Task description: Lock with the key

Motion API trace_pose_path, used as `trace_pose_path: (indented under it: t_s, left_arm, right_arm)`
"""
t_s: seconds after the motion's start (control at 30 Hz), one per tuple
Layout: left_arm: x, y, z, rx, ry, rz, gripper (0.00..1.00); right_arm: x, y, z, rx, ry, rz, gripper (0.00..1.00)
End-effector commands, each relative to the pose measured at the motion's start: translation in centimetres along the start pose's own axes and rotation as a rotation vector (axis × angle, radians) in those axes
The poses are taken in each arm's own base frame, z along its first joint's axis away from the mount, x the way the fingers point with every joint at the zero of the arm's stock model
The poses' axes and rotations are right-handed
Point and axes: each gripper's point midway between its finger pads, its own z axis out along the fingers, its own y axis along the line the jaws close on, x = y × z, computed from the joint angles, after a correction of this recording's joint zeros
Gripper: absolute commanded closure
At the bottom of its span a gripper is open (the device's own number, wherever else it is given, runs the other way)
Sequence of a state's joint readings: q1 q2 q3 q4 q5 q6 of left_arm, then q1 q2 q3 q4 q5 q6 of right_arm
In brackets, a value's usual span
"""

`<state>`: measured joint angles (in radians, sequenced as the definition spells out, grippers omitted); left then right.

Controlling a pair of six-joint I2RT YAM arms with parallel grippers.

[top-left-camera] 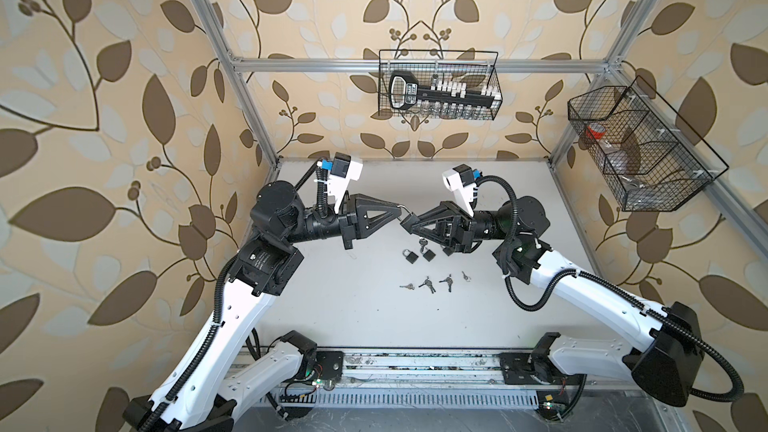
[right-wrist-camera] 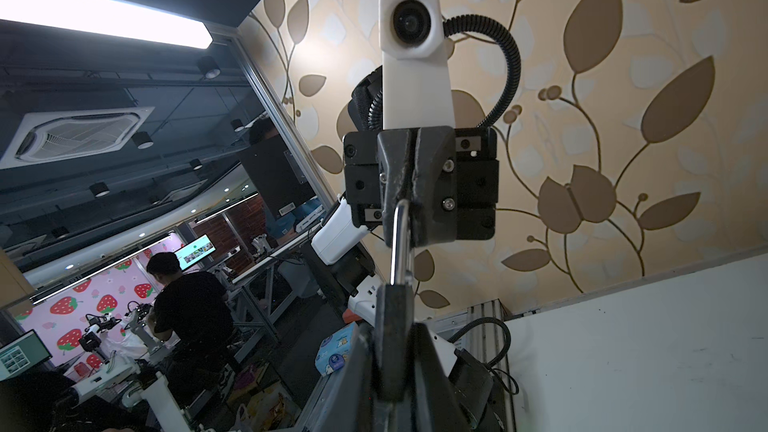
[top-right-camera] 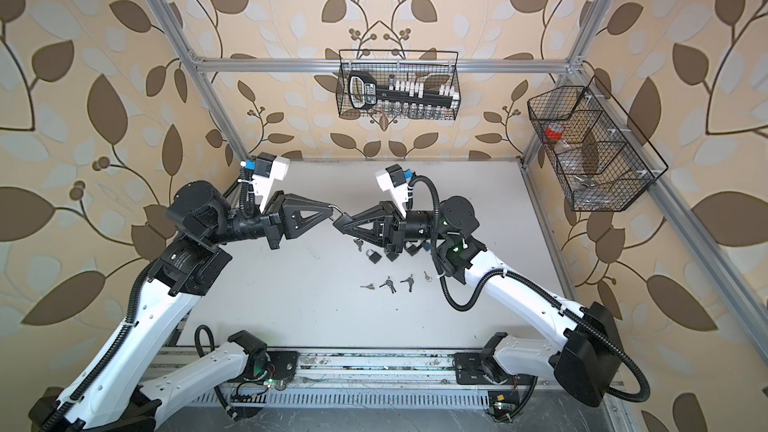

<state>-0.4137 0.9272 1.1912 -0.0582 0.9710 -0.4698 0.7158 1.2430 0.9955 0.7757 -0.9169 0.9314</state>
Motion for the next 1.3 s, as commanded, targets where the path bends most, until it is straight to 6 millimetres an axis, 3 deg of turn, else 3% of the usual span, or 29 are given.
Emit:
trace_pose_path:
  t_s: [0.0, 0.17, 0.4, 0.77, 1.07, 1.27]
  left_arm:
    - [1.8, 1.8, 0.7, -0.014, 0.041, -0.046, 1.00]
    - [3.2, 1.8, 1.2, 0.007, 0.080, -0.064, 1.00]
    - [5.0, 1.7, 1.9, 0.030, 0.121, -0.099, 1.00]
    - [8.2, 2.1, 2.0, 0.039, 0.199, -0.139, 1.00]
    - [10.5, 1.5, 3.8, 0.082, 0.279, -0.151, 1.00]
    - [11.2, 1.8, 4.1, 0.062, 0.296, -0.149, 1.00]
  right_arm:
    - [-2.6, 4.6, 0.3, -0.108, -0.044, -0.144, 1.00]
    - [-3.1, 2.6, 0.7, -0.019, -0.052, -0.153, 1.00]
    - [-3.8, 1.5, 0.9, 0.029, -0.071, -0.159, 1.00]
    - [-7.9, 2.4, -1.8, 0.083, -0.228, -0.186, 1.00]
    - [-8.3, 1.3, -1.0, 0.104, -0.204, -0.172, 1.00]
    - [-9.1, 1.9, -1.5, 0.117, -0.235, -0.205, 1.00]
